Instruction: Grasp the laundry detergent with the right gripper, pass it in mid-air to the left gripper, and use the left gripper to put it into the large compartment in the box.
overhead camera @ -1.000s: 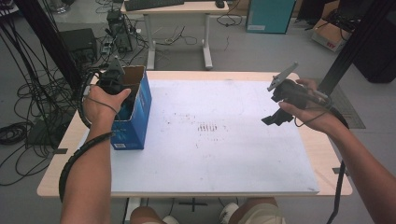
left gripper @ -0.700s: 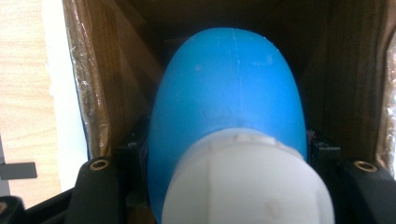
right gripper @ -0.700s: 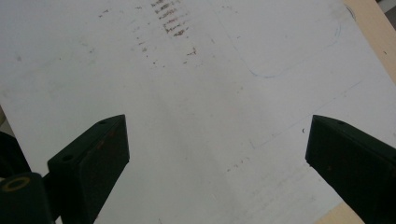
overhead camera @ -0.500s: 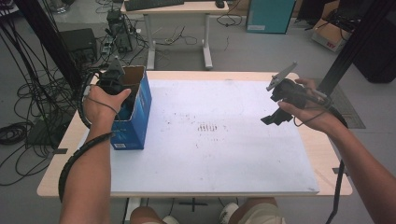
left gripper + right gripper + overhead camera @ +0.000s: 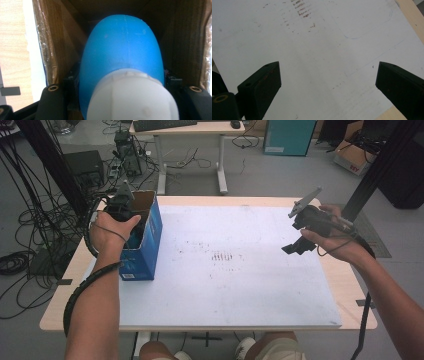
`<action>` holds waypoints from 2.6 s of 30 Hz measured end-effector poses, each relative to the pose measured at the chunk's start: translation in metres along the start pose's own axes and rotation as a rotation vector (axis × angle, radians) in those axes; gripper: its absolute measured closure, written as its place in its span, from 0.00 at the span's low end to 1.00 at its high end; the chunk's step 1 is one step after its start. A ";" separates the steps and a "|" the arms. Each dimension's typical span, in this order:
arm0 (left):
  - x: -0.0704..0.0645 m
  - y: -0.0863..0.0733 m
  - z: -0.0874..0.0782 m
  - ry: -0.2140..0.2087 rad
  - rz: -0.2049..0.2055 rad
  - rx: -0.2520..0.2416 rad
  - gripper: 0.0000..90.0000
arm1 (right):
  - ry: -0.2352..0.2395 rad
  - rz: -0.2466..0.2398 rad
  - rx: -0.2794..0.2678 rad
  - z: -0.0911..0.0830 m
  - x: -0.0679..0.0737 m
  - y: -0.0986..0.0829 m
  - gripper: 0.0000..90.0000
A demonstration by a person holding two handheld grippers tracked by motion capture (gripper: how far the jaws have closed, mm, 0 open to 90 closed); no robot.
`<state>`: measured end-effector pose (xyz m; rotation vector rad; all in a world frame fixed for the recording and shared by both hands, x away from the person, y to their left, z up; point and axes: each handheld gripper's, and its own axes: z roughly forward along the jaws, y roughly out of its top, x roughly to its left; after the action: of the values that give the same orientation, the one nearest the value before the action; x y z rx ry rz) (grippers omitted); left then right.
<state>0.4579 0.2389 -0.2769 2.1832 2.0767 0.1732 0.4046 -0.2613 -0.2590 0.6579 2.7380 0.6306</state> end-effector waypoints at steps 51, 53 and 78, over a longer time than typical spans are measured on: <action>-0.018 -0.027 -0.082 0.045 0.144 -0.135 0.24 | -0.001 0.019 0.024 0.009 -0.016 0.009 0.07; -0.026 -0.028 -0.088 0.031 0.166 -0.151 0.23 | -0.002 0.022 0.032 0.010 -0.018 0.009 0.07; -0.128 -0.025 -0.084 -0.158 0.423 -0.188 0.08 | -0.009 0.066 0.069 0.018 -0.044 0.018 0.07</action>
<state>0.4123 0.1127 -0.1977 2.3969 1.4360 0.2156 0.4556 -0.2618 -0.2601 0.7677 2.7501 0.5480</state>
